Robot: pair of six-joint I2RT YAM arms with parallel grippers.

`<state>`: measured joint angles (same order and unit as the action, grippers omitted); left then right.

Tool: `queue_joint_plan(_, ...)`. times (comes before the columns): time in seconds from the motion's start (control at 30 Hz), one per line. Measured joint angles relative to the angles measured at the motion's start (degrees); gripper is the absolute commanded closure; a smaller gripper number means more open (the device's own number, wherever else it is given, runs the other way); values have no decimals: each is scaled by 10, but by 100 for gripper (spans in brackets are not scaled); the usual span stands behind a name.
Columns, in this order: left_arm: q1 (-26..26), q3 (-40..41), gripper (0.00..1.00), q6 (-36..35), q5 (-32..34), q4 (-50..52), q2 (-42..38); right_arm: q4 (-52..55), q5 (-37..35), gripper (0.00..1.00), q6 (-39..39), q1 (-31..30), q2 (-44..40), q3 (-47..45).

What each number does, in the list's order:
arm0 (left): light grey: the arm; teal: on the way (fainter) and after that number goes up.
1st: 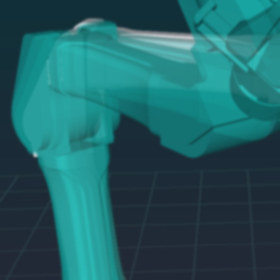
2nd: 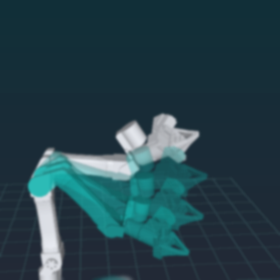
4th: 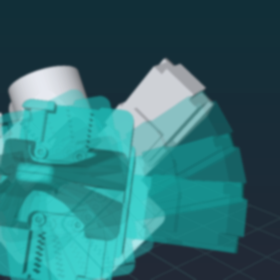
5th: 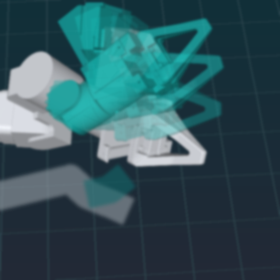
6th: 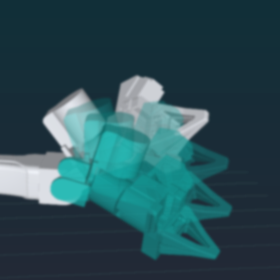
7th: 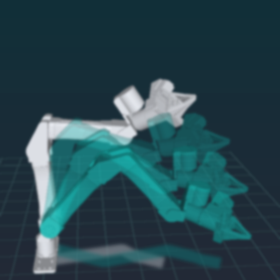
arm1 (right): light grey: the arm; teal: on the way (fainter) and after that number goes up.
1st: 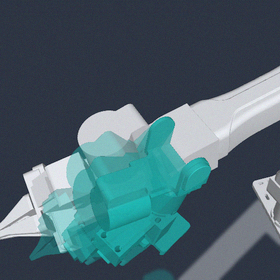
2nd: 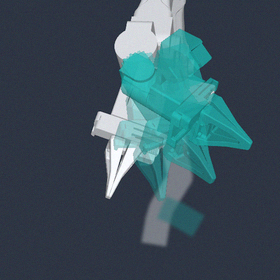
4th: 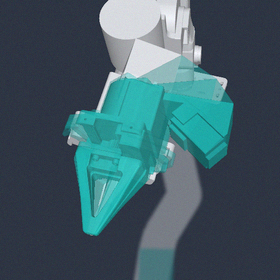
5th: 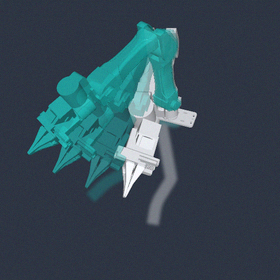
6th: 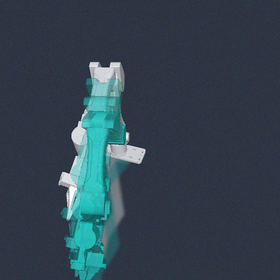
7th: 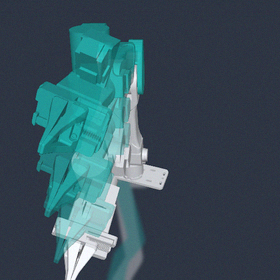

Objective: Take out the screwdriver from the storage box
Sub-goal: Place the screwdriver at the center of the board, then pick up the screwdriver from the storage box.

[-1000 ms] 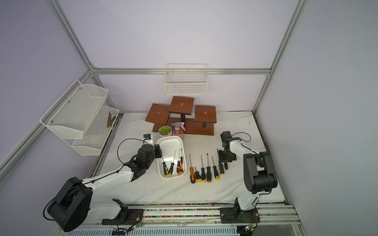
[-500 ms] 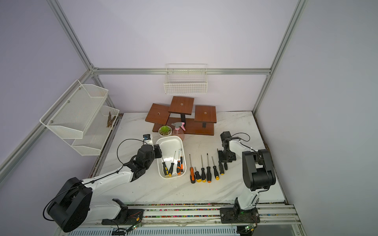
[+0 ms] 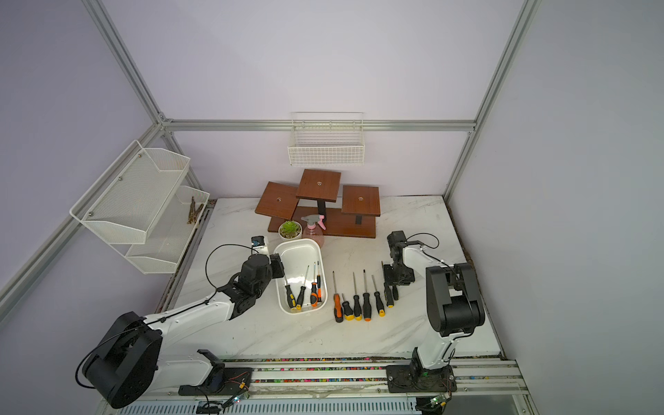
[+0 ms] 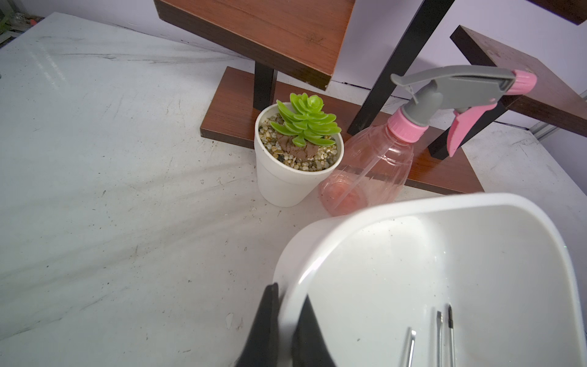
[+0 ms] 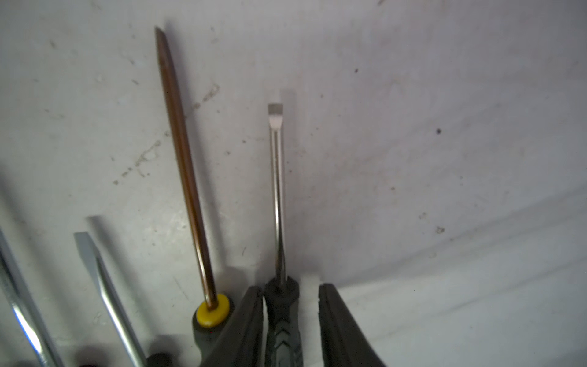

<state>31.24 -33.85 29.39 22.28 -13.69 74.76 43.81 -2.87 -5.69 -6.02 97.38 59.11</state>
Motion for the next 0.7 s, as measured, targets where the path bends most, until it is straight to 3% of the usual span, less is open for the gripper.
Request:
queue_joint_plan(0.43,-1,0,100,0,0,0,0,-17,76,62,-53,-16,-215,-3)
queue_joint_plan(0.5,-1,0,100,0,0,0,0,-28,71,62,-79,-57,-252,-12)
queue_joint_plan(0.7,-1,0,100,0,0,0,3,-83,53,62,-191,-263,-322,-48)
